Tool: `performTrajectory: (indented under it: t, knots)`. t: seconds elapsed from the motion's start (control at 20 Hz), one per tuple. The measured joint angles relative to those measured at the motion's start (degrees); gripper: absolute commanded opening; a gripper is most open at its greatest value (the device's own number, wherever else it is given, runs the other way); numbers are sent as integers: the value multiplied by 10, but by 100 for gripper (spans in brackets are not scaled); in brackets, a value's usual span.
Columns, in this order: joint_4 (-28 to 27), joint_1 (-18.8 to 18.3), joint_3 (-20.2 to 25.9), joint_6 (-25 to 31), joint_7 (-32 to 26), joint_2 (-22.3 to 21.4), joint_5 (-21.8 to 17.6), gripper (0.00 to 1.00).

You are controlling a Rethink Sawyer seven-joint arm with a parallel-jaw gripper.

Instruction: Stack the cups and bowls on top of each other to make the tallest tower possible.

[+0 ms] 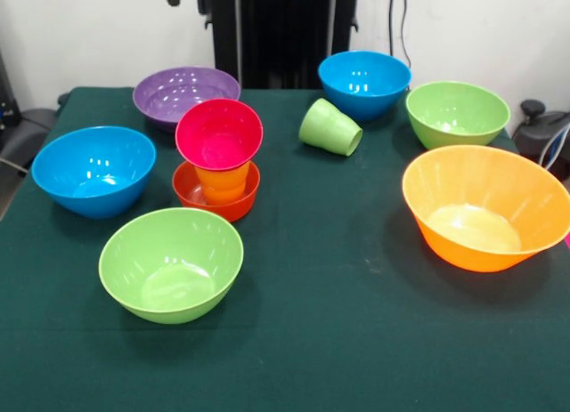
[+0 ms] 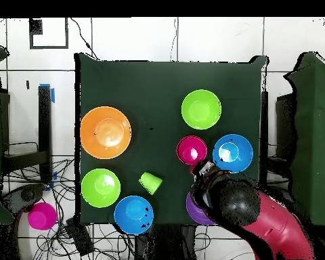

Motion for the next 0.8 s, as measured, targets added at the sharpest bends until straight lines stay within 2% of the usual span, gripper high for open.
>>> performTrajectory:
  t: [0.3,0.35,0.8]
  knots:
    - [1,9,-3,-88,0,54,0,100]
    - [1,13,-6,-129,0,83,-2,100]
    - [2,33,-24,-215,0,159,-4,100]
